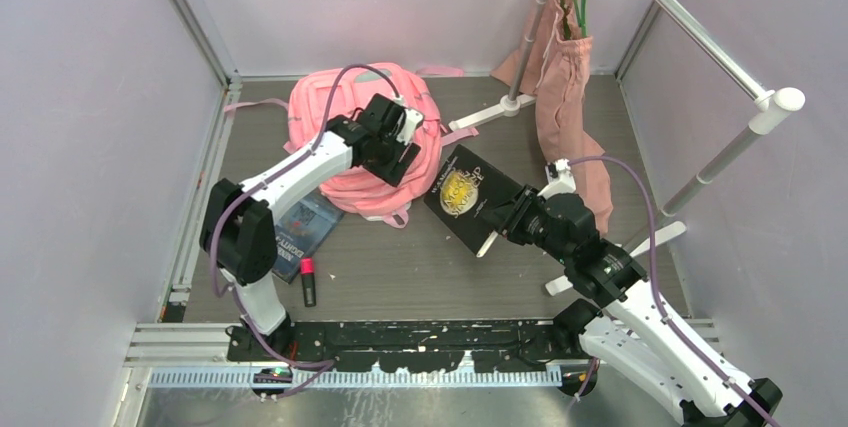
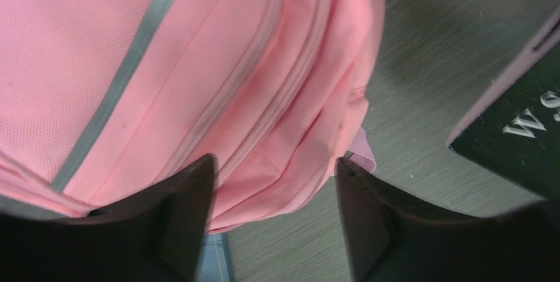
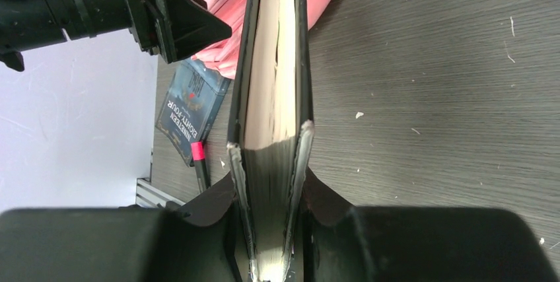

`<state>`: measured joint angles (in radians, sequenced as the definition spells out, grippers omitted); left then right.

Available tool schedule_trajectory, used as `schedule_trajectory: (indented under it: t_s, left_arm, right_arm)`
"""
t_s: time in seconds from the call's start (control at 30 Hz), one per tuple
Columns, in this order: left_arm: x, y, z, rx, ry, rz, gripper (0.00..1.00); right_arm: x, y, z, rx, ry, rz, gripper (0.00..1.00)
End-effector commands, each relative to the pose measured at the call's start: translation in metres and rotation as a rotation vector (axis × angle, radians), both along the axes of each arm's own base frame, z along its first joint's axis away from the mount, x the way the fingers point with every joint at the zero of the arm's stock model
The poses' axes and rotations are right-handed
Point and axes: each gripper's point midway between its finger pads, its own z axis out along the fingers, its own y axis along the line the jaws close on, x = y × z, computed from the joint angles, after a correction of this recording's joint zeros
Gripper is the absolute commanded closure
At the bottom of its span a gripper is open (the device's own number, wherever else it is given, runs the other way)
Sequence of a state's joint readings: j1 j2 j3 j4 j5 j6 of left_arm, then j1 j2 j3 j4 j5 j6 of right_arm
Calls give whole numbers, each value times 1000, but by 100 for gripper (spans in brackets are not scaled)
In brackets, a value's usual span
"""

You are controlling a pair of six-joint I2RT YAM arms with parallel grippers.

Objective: Pack the student bag
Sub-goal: Place the book in the student bag.

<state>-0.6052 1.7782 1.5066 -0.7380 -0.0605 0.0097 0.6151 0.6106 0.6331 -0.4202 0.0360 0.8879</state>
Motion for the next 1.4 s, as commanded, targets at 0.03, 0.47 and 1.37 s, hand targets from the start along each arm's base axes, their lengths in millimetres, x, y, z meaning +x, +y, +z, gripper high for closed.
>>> schedule_trajectory:
  t_s: [0.03,0.47,1.37]
  left_arm:
    - [-18,-14,22,-136,6,-68,8]
    - [-21,-17,-12,-144,42,-37,41]
    - [30,9,84,-134,-223,91,100]
  right_arm:
    - [11,2,59,117,-178,-26,99]
    - [15,7,58,119,-166,-20,99]
    - [9,26,65,192,-173,76,99]
